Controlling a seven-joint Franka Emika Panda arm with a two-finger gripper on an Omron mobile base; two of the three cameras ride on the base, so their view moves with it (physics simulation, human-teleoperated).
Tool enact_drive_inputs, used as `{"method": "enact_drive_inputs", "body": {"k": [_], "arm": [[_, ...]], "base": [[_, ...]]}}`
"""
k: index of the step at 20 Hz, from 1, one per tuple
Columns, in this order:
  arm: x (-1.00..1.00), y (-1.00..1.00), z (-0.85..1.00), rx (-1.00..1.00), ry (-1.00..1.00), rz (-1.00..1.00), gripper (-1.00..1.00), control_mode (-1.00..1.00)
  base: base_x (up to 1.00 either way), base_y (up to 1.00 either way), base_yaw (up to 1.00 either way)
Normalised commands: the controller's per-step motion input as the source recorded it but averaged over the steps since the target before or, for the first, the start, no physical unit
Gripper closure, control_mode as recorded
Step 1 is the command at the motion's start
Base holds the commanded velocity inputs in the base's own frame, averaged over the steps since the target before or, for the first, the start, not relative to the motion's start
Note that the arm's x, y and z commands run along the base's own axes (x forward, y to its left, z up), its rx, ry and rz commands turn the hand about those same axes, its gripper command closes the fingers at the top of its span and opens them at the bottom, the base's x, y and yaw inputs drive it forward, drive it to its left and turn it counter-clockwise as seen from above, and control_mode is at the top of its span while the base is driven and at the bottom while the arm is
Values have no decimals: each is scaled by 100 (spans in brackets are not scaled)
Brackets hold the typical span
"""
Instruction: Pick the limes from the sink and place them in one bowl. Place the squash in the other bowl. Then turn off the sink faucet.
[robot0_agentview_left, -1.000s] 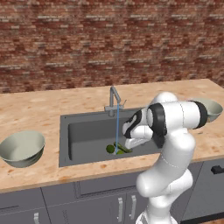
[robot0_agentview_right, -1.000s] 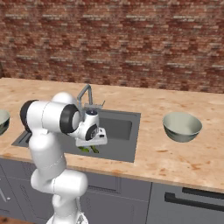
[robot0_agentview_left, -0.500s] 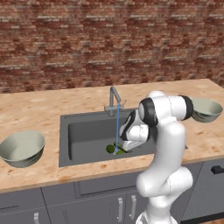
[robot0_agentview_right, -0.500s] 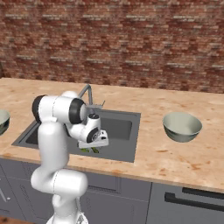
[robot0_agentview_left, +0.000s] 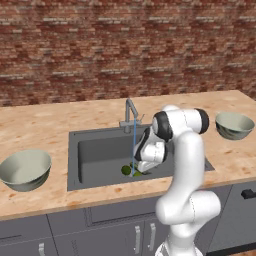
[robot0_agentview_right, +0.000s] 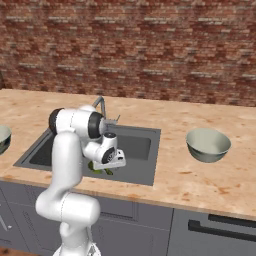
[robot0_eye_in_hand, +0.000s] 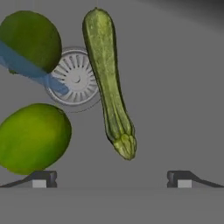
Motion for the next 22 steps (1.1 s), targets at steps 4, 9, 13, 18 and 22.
{"method": "enact_drive_inputs", "body": {"k": [4,9,13,18,22], "arm": [[44,10,-32,0,0,1,-100,-100],[32,23,-30,0,0,0,-100,-100],[34,9,-34,0,0,0,-100,-100],[27,2,-40,0,0,0,-100,-100],[-7,8,-48,0,0,0,-100,-100]], "base": [[0,0,0],[0,0,0],[0,0,0],[0,0,0],[0,0,0]]}}
